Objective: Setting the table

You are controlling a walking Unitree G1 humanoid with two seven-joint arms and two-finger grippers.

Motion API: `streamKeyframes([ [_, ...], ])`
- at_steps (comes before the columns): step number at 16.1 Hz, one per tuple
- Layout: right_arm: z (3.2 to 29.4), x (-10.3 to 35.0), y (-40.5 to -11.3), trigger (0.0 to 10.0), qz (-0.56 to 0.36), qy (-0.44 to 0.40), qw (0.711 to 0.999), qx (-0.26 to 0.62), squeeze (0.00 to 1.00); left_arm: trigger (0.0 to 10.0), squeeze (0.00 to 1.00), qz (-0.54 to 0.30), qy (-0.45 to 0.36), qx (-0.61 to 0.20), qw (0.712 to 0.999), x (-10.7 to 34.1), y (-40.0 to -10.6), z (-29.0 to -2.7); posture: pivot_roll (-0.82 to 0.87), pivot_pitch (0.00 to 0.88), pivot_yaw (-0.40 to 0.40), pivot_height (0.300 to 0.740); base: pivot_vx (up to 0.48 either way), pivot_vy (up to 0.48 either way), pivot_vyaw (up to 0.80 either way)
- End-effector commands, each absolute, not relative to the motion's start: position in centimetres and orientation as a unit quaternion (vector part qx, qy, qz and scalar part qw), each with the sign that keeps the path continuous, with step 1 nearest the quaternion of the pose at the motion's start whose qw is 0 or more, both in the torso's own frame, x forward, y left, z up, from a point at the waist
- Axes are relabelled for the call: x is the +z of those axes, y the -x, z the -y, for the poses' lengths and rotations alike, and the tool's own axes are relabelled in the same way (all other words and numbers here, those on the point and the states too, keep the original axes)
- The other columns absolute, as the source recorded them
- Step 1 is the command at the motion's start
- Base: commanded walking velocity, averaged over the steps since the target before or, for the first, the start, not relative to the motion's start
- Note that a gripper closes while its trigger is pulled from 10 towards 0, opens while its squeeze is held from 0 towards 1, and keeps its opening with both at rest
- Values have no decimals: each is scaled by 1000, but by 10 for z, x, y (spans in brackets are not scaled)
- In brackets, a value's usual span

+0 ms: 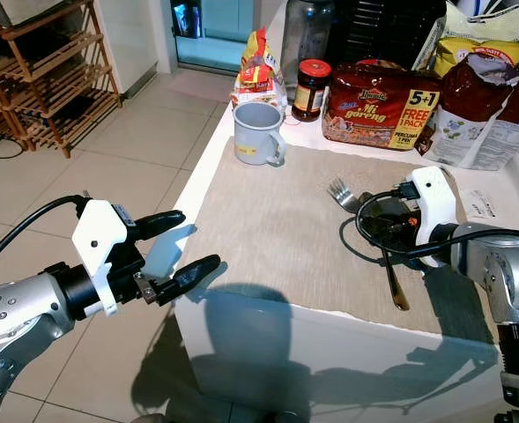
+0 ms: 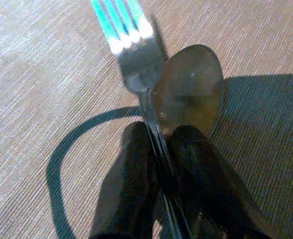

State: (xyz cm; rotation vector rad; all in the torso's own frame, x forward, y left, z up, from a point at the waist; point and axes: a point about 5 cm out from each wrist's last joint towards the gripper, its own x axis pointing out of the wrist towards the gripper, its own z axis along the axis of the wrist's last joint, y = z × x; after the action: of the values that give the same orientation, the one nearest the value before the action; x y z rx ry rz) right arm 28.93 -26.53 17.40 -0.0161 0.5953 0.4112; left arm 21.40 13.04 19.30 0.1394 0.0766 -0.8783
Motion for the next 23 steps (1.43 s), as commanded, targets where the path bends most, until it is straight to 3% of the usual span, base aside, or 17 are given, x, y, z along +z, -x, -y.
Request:
streamKeyframes([
  [1, 268, 179, -286, 0, -285, -14, 937, 202, 0, 10000, 0, -27, -65, -425, 902, 197, -212, -130, 57, 56, -26, 740, 0, 0, 0],
  [5, 269, 206, -287, 0, -230, -51, 949, 210, 0, 10000, 0, -27, -65, -421, 904, 197, -212, -131, 59, 59, -25, 740, 0, 0, 0],
  [8, 267, 229, -286, 0, -165, -126, 947, 245, 0, 10000, 0, -26, -65, -421, 904, 198, -212, -132, 63, 62, -18, 740, 0, 0, 0],
  [10, 256, 245, -283, 0, -98, -217, 919, 315, 0, 10000, 0, -27, -67, -422, 904, 199, -211, -133, 71, 64, -9, 740, 0, 0, 0],
  [12, 249, 250, -271, 0, -61, -279, 872, 397, 0, 10000, 0, -27, -67, -424, 903, 200, -210, -133, 79, 65, -19, 740, 0, 0, 0],
  [16, 241, 249, -271, 0, -46, -305, 857, 412, 0, 10000, 0, -27, -66, -420, 905, 200, -208, -134, 87, 63, -24, 740, 0, 0, 0],
  [19, 239, 249, -276, 0, -24, -294, 881, 369, 0, 10000, 0, -25, -112, -351, 929, 197, -216, -139, 88, 59, -25, 740, 0, 0, 0],
  [23, 207, 253, -270, 0, 8, -266, 892, 365, 0, 10000, 0, 15, -99, -278, 955, 205, -235, -139, 83, 54, -26, 740, 0, 0, 0],
])
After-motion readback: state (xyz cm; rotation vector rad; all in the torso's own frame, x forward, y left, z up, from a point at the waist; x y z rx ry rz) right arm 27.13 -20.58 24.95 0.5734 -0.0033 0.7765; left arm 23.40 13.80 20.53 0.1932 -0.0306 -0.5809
